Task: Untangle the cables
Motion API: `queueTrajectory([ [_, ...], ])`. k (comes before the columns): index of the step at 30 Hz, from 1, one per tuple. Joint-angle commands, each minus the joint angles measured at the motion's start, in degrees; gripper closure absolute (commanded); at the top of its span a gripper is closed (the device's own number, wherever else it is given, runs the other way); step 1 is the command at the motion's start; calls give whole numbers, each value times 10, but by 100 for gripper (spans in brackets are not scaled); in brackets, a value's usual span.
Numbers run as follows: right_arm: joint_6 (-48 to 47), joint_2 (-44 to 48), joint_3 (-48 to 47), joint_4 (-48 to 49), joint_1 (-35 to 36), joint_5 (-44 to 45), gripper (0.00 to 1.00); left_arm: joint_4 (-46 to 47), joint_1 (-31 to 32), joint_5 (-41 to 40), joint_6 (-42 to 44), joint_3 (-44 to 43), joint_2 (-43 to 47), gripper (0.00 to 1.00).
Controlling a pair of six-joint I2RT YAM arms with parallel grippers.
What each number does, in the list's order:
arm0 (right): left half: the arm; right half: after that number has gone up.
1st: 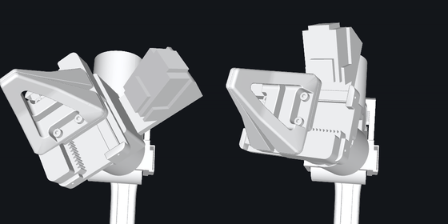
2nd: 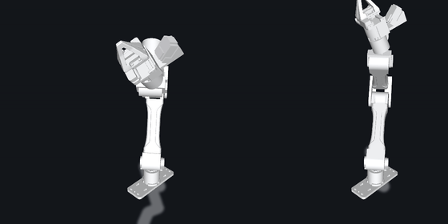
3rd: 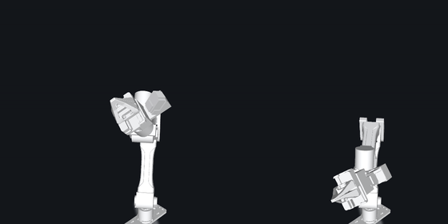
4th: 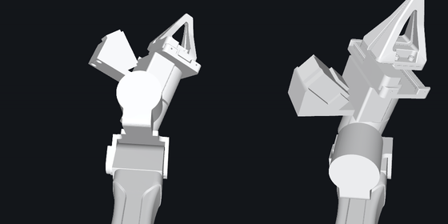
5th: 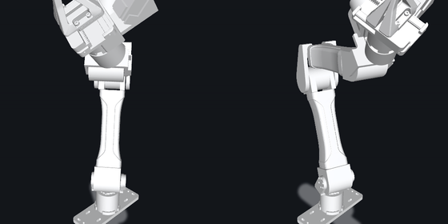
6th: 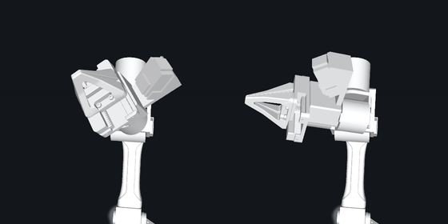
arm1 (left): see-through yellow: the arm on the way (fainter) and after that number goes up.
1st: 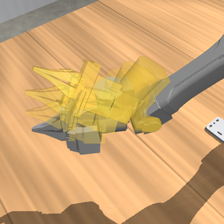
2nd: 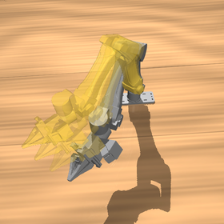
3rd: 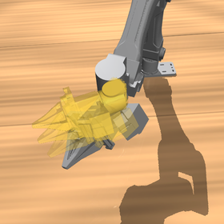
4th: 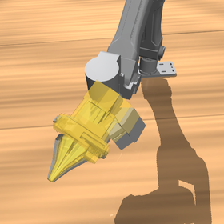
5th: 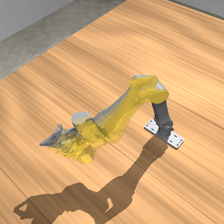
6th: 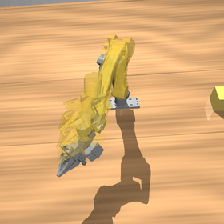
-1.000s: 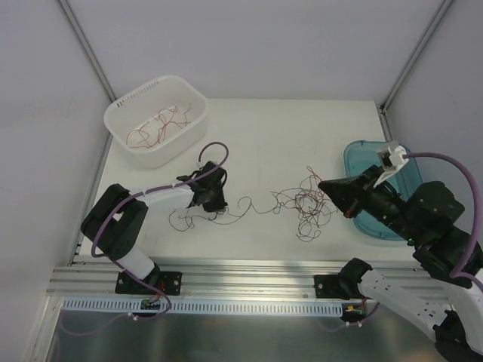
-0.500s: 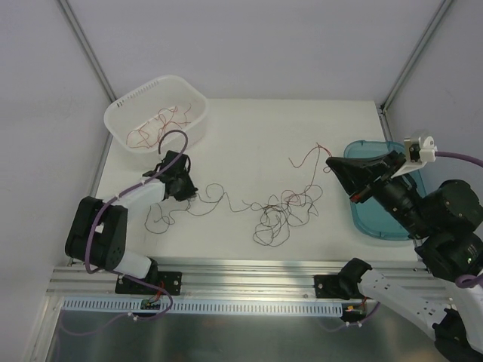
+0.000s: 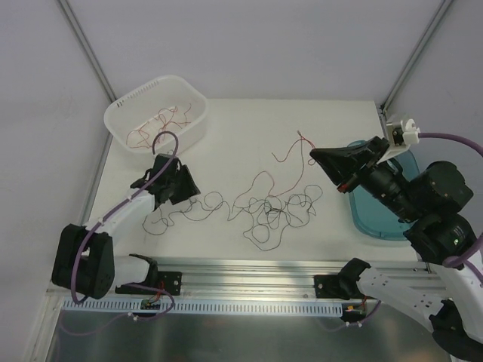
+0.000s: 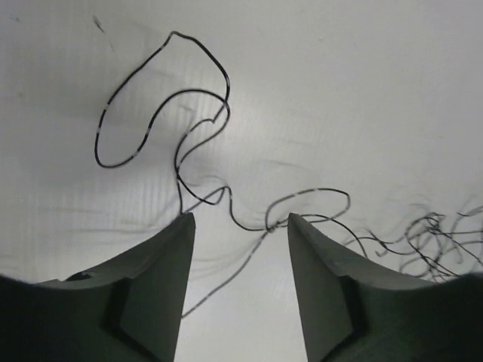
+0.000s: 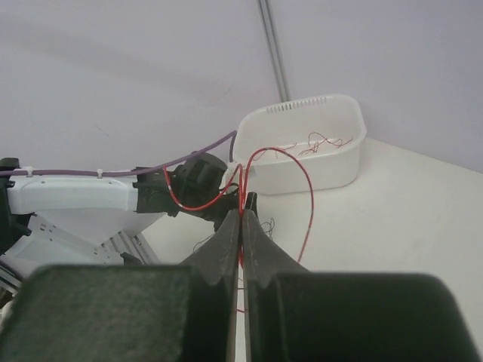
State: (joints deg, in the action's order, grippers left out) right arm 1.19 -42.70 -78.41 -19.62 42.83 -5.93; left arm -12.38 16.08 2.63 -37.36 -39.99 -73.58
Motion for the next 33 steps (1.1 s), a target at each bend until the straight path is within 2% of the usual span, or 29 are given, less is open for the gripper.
queueTrajectory([
  [1,18,-27,3,10,-3,-40,99,0,4,43,12,10,87,45],
  [2,21,-38,12,8,-2,-45,99,-1,5,52,18,12,107,29],
  [6,27,-71,63,-9,-3,-72,99,-2,9,110,24,9,199,1],
  [10,13,-105,107,-15,-2,-95,99,-5,11,178,45,-8,272,1],
  [15,-8,-149,134,-31,1,-126,99,-5,18,257,94,-46,306,1],
  [18,-41,-172,142,-37,6,-151,99,-6,40,280,143,-64,310,1],
  [21,-70,-196,133,-52,18,-188,100,-6,91,294,193,-80,299,1],
  [26,-105,-219,121,-75,47,-239,99,-5,217,229,273,-95,281,1],
  [33,-125,-230,121,-82,67,-273,99,-5,301,186,345,-106,257,9],
])
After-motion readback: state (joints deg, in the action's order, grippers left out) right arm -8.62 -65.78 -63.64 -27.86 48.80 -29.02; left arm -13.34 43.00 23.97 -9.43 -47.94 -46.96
